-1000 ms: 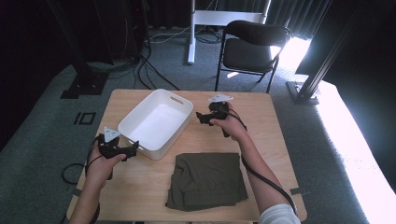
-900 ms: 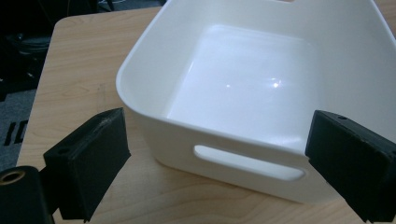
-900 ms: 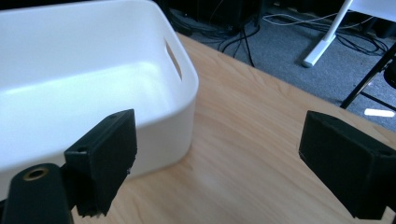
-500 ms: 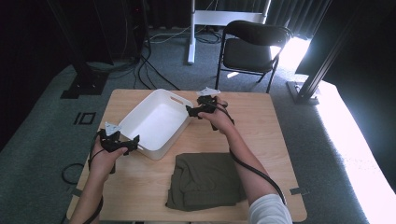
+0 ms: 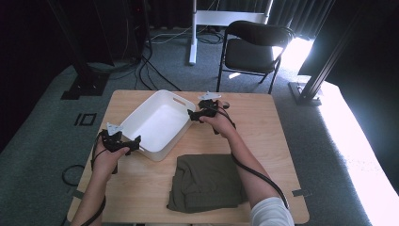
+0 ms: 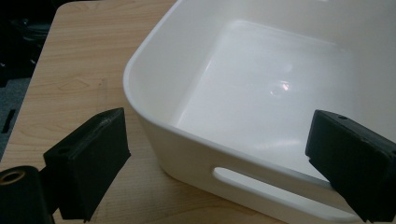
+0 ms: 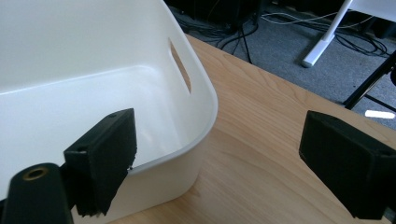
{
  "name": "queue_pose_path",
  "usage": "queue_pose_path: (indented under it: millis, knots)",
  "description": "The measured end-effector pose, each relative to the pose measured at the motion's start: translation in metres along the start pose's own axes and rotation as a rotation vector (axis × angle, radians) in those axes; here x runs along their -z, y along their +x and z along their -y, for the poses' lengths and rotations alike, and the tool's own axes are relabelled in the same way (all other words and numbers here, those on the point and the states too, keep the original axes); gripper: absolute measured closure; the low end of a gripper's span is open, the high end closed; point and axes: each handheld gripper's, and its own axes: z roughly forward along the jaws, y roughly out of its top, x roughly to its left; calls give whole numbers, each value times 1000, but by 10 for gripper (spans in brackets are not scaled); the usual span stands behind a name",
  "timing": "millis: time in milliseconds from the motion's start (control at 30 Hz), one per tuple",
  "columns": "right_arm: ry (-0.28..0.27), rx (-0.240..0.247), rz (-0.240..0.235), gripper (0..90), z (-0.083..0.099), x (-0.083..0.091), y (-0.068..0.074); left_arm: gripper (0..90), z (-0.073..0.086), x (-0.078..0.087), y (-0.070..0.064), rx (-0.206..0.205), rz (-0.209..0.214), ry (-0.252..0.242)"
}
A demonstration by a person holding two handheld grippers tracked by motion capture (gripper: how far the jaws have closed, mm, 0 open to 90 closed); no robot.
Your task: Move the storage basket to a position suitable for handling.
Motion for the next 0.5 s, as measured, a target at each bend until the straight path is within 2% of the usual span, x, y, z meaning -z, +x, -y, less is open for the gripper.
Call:
queue_pose_path:
  millis: [167,267,500]
  knots:
    - [-9,2,4,112,7,9,0,72,0,-6,0,-6,-24,-23]
    - [-16,-8,-3,112,12,16,-1,73,-2,-10,0,-3,-27,-16]
    - [-16,3,-16,112,22,31,-1,72,-5,-14,1,10,-27,-14]
